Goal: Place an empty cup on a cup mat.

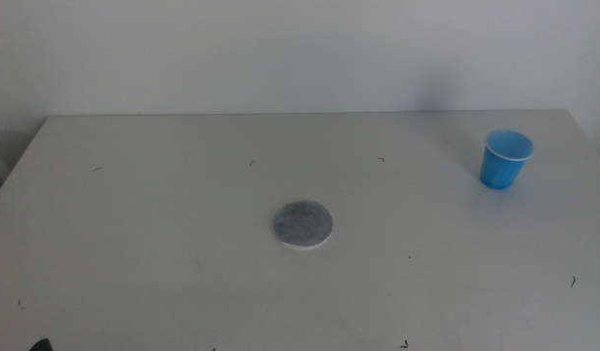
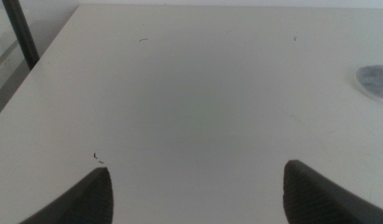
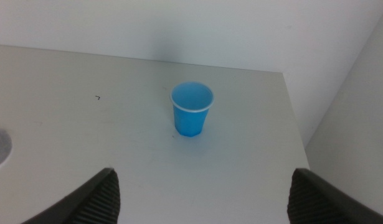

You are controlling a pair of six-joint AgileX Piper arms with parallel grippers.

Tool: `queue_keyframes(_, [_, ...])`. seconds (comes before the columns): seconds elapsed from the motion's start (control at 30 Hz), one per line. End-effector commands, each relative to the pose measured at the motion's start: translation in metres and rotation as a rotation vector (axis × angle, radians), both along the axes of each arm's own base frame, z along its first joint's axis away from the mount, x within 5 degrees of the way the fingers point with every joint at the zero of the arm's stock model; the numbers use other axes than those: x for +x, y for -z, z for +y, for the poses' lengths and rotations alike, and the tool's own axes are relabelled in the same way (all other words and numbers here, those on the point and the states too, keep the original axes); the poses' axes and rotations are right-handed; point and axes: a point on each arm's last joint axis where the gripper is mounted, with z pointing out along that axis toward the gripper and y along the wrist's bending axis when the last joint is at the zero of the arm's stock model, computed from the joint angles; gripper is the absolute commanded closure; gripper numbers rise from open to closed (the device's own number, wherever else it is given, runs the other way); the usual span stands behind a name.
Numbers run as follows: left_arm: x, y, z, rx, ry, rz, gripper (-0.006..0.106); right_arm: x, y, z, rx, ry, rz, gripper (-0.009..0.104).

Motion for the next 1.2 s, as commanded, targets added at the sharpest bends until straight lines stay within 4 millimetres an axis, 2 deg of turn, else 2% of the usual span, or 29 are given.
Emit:
queue_keyframes(0.0, [0.001, -0.008, 0.000, -0.015, 0.000, -0.075, -0.005, 0.017, -0.038, -0.001, 0.011, 0.020, -0.031, 0.001])
queue_keyframes(0.17, [0.001, -0.008, 0.000, -0.015, 0.000, -0.075, -0.005, 0.058, -0.071, -0.001, 0.050, 0.048, 0.098, 0.001])
queue_keyframes(0.27, [0.001, -0.008, 0.000, -0.015, 0.000, -0.075, -0.005, 0.083, -0.089, 0.000, 0.051, 0.050, 0.116, 0.001])
queue_keyframes(0.43, [0.001, -0.008, 0.000, -0.015, 0.000, -0.075, -0.005, 0.131, -0.104, 0.001, 0.052, 0.054, 0.159, 0.001])
queue_keyframes(0.63, [0.001, -0.008, 0.000, -0.015, 0.000, -0.075, -0.005, 0.196, -0.096, 0.002, 0.063, 0.080, 0.328, 0.001])
queue_keyframes(0.83, [0.001, -0.008, 0.000, -0.015, 0.000, -0.075, -0.005, 0.249, -0.085, 0.004, 0.072, 0.079, 0.390, 0.001])
queue_keyframes(1.03, [0.001, -0.008, 0.000, -0.015, 0.000, -0.075, -0.005, 0.291, -0.047, 0.003, 0.050, 0.093, 0.489, 0.001])
queue_keyframes(1.17, [0.001, -0.008, 0.000, -0.015, 0.000, -0.075, -0.005, 0.309, -0.017, 0.002, 0.026, 0.107, 0.571, 0.001])
